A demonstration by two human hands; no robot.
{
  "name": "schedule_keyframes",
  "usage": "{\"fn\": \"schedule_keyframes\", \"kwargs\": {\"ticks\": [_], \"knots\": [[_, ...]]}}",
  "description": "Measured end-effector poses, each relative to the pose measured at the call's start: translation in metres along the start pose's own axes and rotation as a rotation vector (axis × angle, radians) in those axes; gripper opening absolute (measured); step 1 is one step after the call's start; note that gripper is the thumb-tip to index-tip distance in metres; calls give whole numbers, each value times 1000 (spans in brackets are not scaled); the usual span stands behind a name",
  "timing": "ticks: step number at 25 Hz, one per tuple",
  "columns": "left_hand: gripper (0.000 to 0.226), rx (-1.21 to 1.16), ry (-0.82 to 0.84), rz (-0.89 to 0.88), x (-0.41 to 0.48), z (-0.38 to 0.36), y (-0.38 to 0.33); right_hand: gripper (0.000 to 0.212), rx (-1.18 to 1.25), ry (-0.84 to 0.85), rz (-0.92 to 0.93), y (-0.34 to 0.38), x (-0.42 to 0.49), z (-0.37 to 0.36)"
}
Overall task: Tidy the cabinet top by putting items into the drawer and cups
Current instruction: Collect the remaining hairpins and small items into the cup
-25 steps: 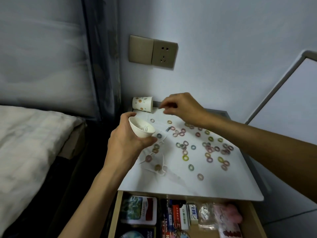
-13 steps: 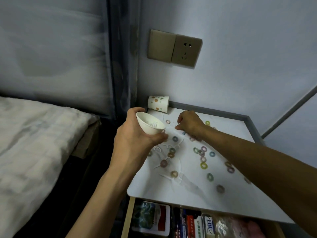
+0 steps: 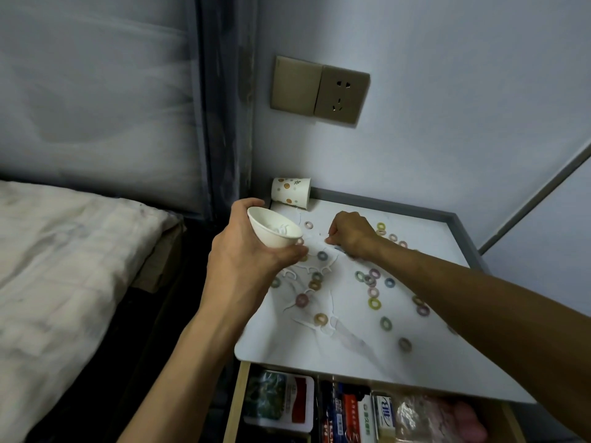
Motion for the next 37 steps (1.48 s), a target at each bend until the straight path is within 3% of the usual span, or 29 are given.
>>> {"fn": "schedule_keyframes", "kwargs": {"ticks": [6, 13, 20, 27, 34, 37], "knots": [[77, 3, -19, -3, -1, 5, -1, 23, -137, 26, 23, 11, -11, -4], [79, 23, -23, 4, -1, 8, -1, 21, 67, 18, 39, 1, -19, -1], [80, 23, -18, 4, -1, 7, -3, 25, 81, 35, 91, 6, -28, 1], [81, 31, -19, 5, -1, 5, -3, 27, -94, 34, 156, 9, -28, 0], [80, 21, -20, -12, -1, 6, -3, 19, -623, -85, 289, 32, -51, 3], [80, 23, -23, -18, -2, 7, -3, 22, -622, -50, 250, 24, -54, 2]]}}
Point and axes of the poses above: each hand's wrist, its own x-axis towards the middle knuckle, its own z-axis out of the back of the hand, y = z × x, the point moved 8 cm from there along x, towards the middle knuckle
